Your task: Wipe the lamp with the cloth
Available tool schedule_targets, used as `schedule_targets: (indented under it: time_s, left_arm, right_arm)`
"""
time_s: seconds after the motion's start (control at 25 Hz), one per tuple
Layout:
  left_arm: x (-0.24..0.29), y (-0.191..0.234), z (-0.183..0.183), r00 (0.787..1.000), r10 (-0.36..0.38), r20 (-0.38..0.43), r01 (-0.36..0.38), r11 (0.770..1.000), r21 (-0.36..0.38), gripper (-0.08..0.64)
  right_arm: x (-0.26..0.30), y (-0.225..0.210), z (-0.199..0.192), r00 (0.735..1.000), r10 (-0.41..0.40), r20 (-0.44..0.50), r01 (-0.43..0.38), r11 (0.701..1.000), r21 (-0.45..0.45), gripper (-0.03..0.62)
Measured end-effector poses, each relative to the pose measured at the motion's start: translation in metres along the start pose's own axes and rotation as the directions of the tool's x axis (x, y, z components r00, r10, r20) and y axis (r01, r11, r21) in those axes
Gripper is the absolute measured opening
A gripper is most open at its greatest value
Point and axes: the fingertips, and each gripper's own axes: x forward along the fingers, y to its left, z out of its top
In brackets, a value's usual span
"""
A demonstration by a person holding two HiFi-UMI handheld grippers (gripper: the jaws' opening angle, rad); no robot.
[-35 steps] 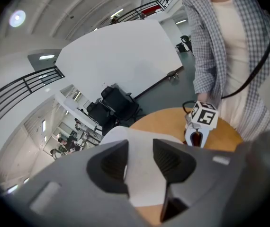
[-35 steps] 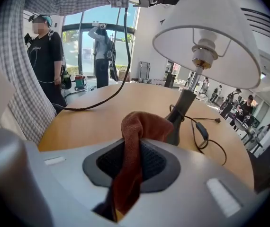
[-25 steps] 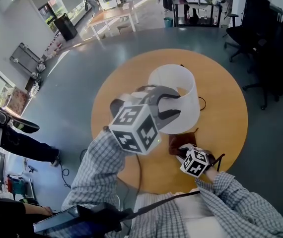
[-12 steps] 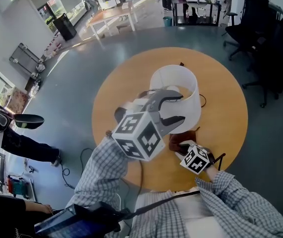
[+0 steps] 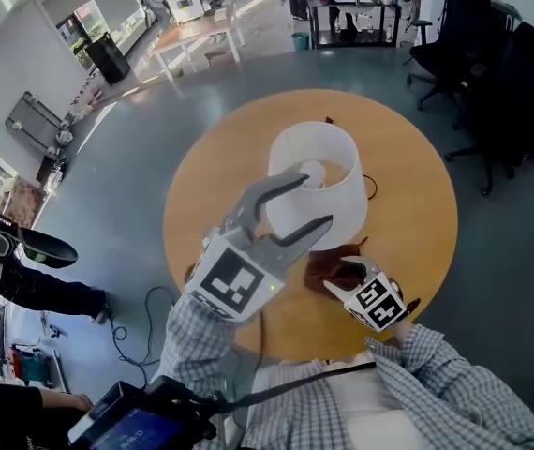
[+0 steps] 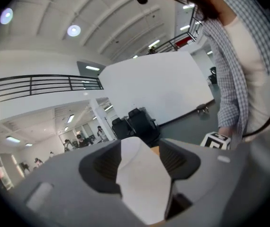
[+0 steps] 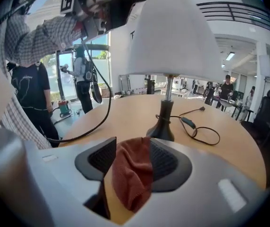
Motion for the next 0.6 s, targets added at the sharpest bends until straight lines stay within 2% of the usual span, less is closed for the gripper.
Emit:
schedule_targets:
  time_s: [0.12,0.2,0.28,0.4,0.48,0.6]
  left_arm:
    - [-0.025,0.003,-0.01,0.995,0.099,0.033,-0.094,0.988,-0.124,0.229]
    - [-0.043,-0.005,-0.035,0.992,0.128,0.014,-0.121,0.963,-0.243,0.179]
    - [-0.056,-0.018,-0.06,0.99,0.144,0.013,-0.13,0.924,-0.36,0.121]
    - [-0.065,-0.039,-0.082,0.98,0.199,0.029,-0.153,0.833,-0.532,0.016]
    - [-0.062,-0.057,-0.097,0.98,0.199,0.001,-0.161,0.798,-0.581,0.005]
    - [-0.053,-0.091,-0.127,0.986,0.161,-0.039,-0.151,0.778,-0.61,0.005]
  right_arm:
    - [-0.023,-0.014,0.012,0.996,-0.052,0.074,0.049,0.998,0.047,0.184]
    - [-0.038,-0.021,0.021,0.988,-0.097,0.118,0.09,0.994,0.069,0.138]
    - [-0.054,-0.024,0.03,0.976,-0.135,0.17,0.12,0.988,0.099,0.074]
    - [-0.072,-0.022,0.035,0.961,-0.157,0.227,0.121,0.978,0.168,0.014]
    - [-0.079,-0.02,0.034,0.956,-0.166,0.242,0.112,0.969,0.221,0.005]
    - [-0.084,-0.025,0.024,0.953,-0.187,0.238,0.118,0.953,0.278,0.005]
